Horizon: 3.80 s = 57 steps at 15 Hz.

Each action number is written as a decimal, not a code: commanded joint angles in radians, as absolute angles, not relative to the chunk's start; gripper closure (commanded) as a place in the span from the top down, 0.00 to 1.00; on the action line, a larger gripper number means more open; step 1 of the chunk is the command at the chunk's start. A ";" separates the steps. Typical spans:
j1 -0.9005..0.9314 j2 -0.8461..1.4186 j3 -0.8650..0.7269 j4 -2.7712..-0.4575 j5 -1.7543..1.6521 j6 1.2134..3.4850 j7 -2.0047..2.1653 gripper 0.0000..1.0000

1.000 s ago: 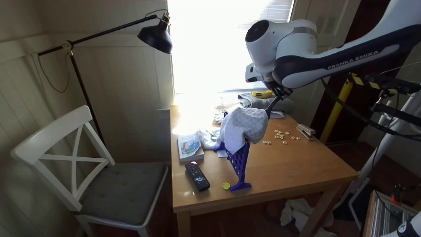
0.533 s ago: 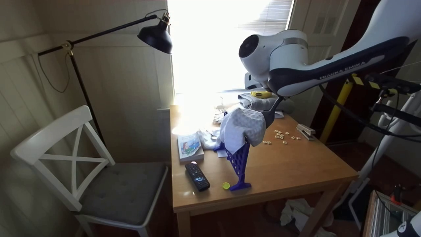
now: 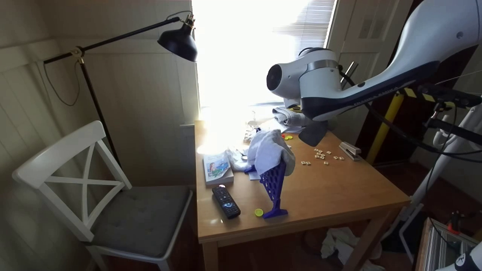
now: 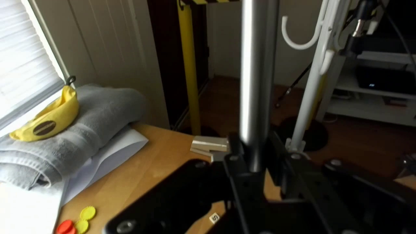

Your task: Use the spatula to put the white towel on the blue gameboard.

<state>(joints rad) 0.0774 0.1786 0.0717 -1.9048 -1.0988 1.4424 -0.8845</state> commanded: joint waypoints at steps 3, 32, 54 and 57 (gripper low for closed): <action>0.053 0.227 0.040 -1.865 -1.256 1.315 -0.904 0.06; -0.132 0.301 -0.019 -1.886 -0.645 1.817 -0.866 0.06; -0.242 0.491 -0.062 -1.908 -0.367 2.250 -1.283 0.22; -0.242 0.491 -0.062 -1.908 -0.366 2.267 -1.305 0.22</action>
